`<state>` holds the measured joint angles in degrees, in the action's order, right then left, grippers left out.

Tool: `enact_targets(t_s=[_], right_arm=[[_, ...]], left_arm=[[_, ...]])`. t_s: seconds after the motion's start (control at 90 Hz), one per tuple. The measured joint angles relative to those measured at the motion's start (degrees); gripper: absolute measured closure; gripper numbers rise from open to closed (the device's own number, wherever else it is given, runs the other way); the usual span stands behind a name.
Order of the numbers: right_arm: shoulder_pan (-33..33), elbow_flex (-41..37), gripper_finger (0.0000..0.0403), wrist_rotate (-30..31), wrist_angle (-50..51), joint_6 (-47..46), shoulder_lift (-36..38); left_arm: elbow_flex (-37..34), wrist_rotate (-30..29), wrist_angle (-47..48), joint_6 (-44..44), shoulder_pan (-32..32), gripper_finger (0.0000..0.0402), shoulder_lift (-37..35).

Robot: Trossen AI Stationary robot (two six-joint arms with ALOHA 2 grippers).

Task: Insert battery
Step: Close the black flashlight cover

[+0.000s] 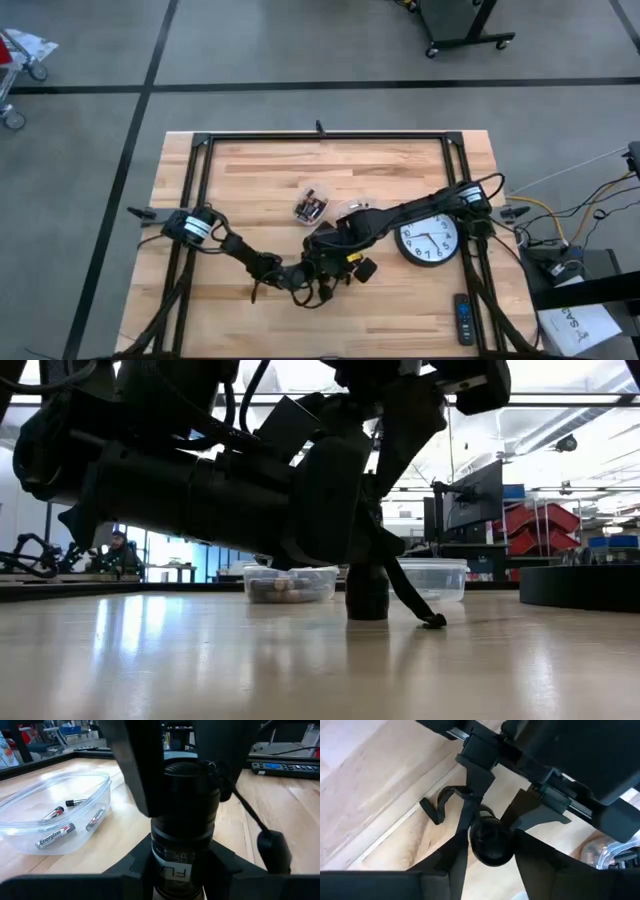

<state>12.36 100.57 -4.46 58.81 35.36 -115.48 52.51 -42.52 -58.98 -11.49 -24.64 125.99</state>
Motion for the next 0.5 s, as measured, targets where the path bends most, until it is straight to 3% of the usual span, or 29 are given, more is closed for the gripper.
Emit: enact_targets(t_s=[0.222, 0.5], right_arm=[[0.0, -0.06, 0.0313, -0.03, -0.07, -5.55, -0.5], [0.36, 0.02, 0.0304, 0.17, -0.47, -25.83, -2.58]], left_arm=[[-0.02, 0.02, -0.04, 0.0, 0.0, 0.0306, 0.0], [-0.02, 0.08, -0.23, 0.06, -0.01, 0.0306, 0.0]])
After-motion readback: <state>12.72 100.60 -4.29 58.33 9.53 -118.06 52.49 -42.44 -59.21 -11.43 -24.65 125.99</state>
